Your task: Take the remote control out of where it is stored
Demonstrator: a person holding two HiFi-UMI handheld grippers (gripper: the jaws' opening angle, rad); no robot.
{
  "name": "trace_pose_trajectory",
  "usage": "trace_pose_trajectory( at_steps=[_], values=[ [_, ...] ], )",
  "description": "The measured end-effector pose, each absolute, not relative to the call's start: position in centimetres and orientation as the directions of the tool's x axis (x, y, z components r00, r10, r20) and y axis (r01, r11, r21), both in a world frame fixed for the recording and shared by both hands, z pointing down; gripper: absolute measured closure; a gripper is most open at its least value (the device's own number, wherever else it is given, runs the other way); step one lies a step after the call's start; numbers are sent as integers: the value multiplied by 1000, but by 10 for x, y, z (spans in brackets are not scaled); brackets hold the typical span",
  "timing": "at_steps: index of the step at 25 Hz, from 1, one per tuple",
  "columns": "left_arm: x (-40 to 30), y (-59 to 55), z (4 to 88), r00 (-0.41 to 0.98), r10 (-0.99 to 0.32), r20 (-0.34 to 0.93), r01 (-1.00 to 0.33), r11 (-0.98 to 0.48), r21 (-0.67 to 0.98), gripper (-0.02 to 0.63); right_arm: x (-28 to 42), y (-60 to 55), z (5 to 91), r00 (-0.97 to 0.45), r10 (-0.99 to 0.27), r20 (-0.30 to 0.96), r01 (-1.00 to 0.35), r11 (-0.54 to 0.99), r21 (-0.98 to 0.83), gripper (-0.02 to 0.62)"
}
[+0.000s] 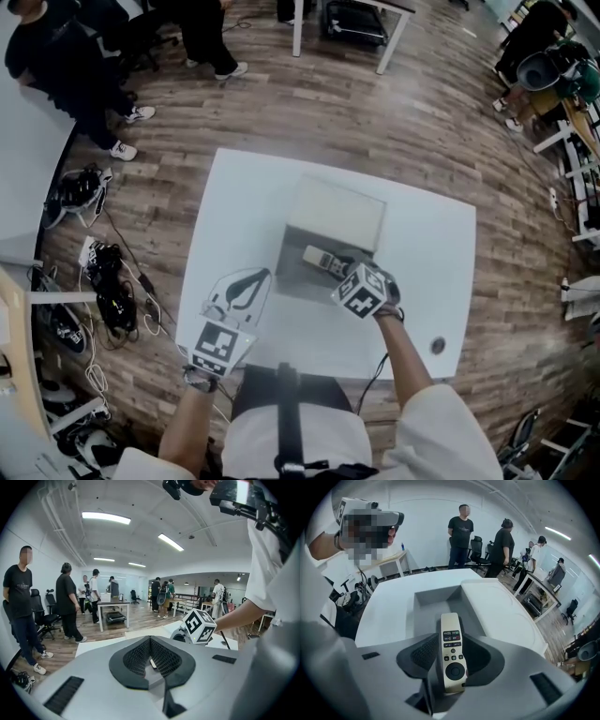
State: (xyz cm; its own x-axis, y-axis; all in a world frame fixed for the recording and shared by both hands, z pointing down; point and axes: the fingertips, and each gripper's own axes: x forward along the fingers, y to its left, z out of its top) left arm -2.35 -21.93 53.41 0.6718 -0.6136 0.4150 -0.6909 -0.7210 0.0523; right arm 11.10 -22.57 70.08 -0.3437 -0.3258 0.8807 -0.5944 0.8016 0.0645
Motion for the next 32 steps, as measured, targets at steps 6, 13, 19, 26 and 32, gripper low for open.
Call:
trace_pose_trajectory(
  at_steps=[6, 13, 19, 26, 32],
  values=[
    [-25, -223, 538, 673, -610, 417, -692, -719, 66, 607, 116, -225, 716, -294, -289, 911, -577, 814, 72, 454],
    [-25, -219, 549, 683, -586, 435, -679, -729, 84, 607, 120, -225, 732, -255, -263, 931, -550, 831, 84, 440],
    [-25, -219, 556, 681, -582, 444, -683, -724, 97, 607, 120, -227, 735, -262, -232, 937, -530, 846, 61, 422],
    [-26, -219, 554, 673, -592, 443, -692, -716, 94, 606, 116, -226, 737, -255, -213, 943, -513, 857, 55, 417],
    [-28, -216, 556, 676, -588, 445, -691, -715, 104, 607, 112, -230, 737, -228, -215, 949, -495, 866, 77, 411]
  ],
)
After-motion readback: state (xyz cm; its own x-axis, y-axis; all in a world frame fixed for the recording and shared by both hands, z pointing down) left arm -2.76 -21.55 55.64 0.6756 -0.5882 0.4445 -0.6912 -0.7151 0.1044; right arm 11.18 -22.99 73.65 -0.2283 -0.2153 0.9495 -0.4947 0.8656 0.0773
